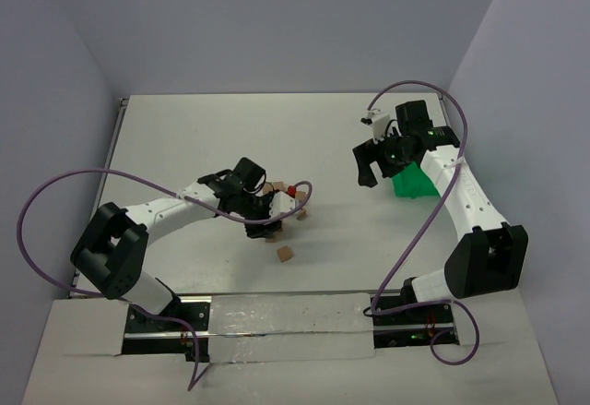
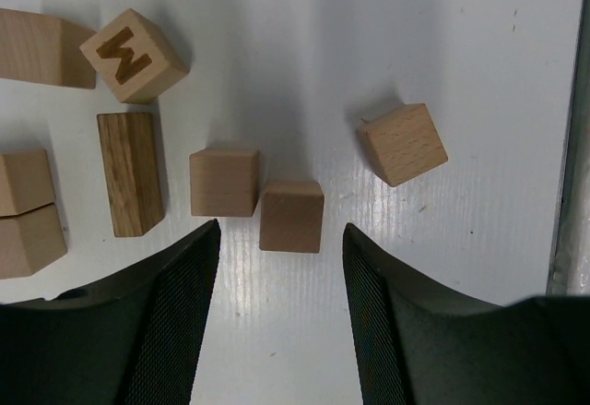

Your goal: Build the wood block tower

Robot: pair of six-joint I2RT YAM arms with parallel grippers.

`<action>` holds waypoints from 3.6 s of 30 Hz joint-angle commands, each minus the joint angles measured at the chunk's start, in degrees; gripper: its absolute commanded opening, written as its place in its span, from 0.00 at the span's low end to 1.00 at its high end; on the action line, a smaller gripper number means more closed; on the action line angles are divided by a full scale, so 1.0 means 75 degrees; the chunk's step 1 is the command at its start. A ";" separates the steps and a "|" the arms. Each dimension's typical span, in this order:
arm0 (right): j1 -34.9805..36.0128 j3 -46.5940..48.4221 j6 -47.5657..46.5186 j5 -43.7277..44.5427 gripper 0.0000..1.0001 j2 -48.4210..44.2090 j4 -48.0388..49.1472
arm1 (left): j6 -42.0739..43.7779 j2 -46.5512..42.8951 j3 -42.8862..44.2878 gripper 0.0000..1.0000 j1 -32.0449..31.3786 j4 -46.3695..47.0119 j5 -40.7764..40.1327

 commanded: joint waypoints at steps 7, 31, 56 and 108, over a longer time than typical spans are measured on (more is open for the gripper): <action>0.0048 -0.0085 0.0033 0.0131 1.00 -0.0200 0.0188 | -0.0060 -0.0153 -0.0615 0.62 -0.0036 0.0683 -0.0219; 0.0064 0.0276 -0.0021 0.0225 1.00 -0.0094 -0.0094 | 0.0252 0.0213 -0.0577 0.27 -0.0025 0.0647 -0.0099; 0.0071 -0.0047 -0.0148 0.0228 1.00 -0.0121 0.0053 | 0.1243 0.0357 -0.0525 0.12 0.0784 0.0332 -0.0378; 0.0060 0.0114 -0.0213 0.0155 1.00 0.0190 0.0009 | 0.1207 0.1059 0.0509 0.66 0.0444 0.0068 0.0086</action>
